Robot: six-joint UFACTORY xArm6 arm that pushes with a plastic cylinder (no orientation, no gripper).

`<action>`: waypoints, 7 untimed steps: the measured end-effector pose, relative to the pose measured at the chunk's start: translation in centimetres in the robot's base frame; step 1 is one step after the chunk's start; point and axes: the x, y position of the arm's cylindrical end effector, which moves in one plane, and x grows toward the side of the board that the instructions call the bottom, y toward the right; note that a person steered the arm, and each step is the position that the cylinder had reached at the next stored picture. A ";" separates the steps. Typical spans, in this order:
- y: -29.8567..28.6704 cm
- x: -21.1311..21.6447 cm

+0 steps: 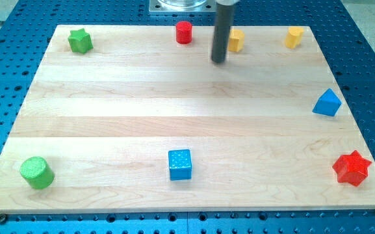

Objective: Slide the hexagon close to the heart

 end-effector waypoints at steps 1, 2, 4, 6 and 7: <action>-0.1 -2.1; 1.8 -4.5; 11.6 -5.5; 12.9 -5.5; 9.4 -5.5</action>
